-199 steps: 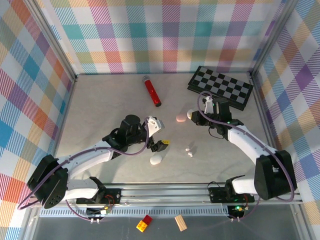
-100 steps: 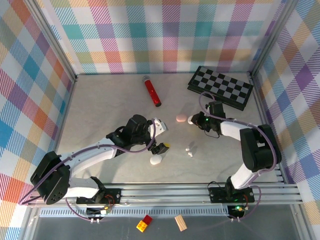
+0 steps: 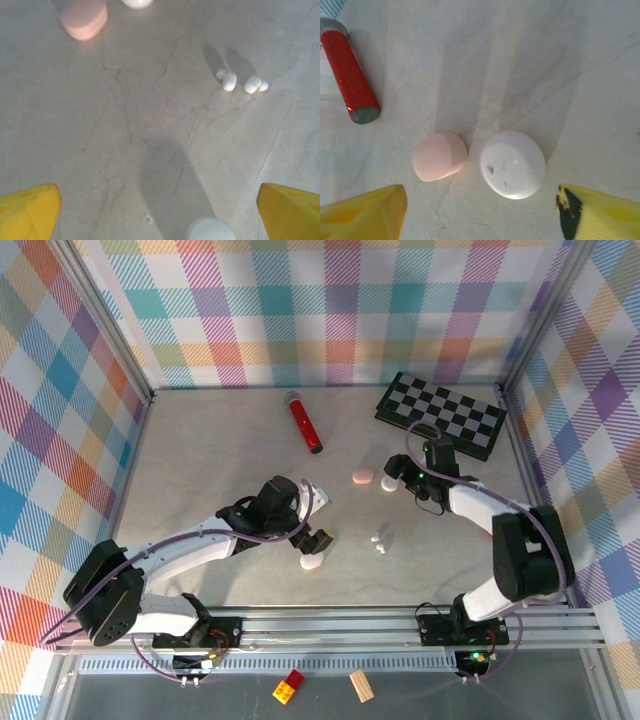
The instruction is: Insert wireless bluetooth earbuds into charging case
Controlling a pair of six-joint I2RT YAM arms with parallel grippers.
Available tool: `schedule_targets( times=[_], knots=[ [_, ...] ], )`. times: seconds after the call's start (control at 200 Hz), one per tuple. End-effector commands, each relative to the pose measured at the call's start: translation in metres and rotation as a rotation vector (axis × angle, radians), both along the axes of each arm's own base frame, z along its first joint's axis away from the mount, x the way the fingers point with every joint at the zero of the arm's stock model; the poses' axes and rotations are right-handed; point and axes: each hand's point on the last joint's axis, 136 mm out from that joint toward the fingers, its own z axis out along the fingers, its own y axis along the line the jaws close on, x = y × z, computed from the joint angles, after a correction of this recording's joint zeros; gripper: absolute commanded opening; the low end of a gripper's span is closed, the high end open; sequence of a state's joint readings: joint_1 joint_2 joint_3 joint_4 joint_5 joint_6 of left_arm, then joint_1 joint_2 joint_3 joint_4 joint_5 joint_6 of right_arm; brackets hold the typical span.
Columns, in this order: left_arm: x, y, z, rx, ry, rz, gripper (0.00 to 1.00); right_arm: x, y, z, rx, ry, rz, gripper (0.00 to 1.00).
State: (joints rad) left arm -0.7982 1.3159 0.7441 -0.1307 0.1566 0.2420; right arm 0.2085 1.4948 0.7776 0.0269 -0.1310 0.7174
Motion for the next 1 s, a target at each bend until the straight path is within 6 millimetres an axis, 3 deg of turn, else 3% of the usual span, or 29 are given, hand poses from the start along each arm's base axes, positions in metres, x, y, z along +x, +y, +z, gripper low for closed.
schedule_targets(
  times=[0.0, 0.075, 0.2, 0.445, 0.72, 0.87, 1.0],
  knots=[
    [-0.023, 0.008, -0.033, 0.140, 0.106, -0.005, 0.98, -0.010, -0.023, 0.010, -0.118, -0.024, -0.037, 0.80],
    [-0.036, 0.012, -0.050, 0.227, 0.148, -0.034, 0.96, -0.015, -0.029, 0.016, -0.146, -0.041, -0.041, 0.80],
    [-0.051, 0.007, -0.059, 0.279, 0.198, -0.112, 0.93, -0.020, -0.033, 0.022, -0.179, -0.049, -0.038, 0.80],
    [-0.065, 0.022, -0.077, 0.421, 0.265, -0.180, 0.88, -0.020, -0.034, 0.018, -0.176, -0.044, -0.041, 0.80],
    [-0.059, 0.024, -0.089, 0.479, 0.251, -0.190, 0.76, -0.018, -0.029, 0.020, -0.154, -0.045, -0.031, 0.79],
    [-0.058, 0.020, -0.092, 0.483, 0.249, -0.211, 0.66, -0.019, -0.030, 0.022, -0.164, -0.051, -0.025, 0.79],
    [-0.058, 0.019, -0.091, 0.473, 0.241, -0.222, 0.46, -0.020, -0.032, 0.024, -0.178, -0.053, -0.022, 0.78]
  ],
)
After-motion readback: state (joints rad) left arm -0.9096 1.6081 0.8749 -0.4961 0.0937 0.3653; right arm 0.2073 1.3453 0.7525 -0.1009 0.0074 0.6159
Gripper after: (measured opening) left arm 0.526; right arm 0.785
